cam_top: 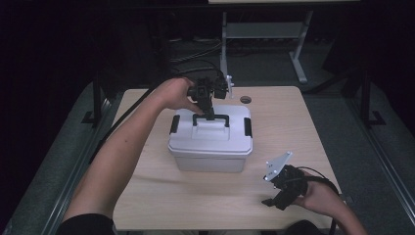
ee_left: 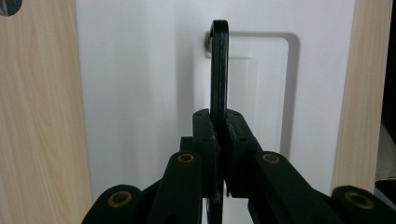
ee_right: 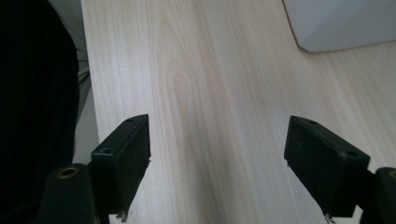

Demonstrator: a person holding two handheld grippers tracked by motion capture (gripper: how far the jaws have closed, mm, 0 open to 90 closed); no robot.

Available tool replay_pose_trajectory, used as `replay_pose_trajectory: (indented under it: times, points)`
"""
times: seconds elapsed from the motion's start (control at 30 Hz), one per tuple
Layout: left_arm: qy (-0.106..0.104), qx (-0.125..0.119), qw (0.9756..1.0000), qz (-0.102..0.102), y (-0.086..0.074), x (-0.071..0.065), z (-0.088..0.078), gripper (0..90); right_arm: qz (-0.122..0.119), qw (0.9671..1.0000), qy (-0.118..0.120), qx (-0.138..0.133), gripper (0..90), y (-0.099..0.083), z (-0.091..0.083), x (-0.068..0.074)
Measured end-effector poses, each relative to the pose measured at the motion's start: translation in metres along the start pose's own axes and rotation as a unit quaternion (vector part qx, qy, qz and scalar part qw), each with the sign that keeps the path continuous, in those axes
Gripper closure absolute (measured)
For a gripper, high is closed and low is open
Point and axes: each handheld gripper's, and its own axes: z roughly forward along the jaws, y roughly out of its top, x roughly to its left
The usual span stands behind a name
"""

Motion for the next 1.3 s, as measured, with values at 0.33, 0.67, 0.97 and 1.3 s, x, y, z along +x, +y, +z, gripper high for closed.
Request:
replay_pose_trajectory:
  times: [0.33, 0.67, 0.97, 1.3]
  points:
    - [-0.005, 0.003, 1.0000, -0.001, 0.000, -0.001, 0.001, 84.6, -0.002, 1.0000, 0.003, 0.001, 22.3, 0.000, 0.003, 0.000]
    - [-0.007, 0.018, 0.9998, -0.004, 0.001, 0.001, 0.009, 84.5, 0.001, 1.0000, 0.003, 0.000, 22.3, -0.001, 0.003, 0.001]
    - [-0.004, 0.023, 0.9997, -0.003, 0.002, 0.001, 0.012, 83.7, 0.003, 1.0000, 0.004, 0.000, 22.3, -0.003, 0.004, 0.001]
    - [-0.004, 0.022, 0.9998, 0.001, 0.001, -0.001, 0.010, 81.3, 0.000, 1.0000, 0.005, 0.001, 22.4, 0.000, 0.003, 0.000]
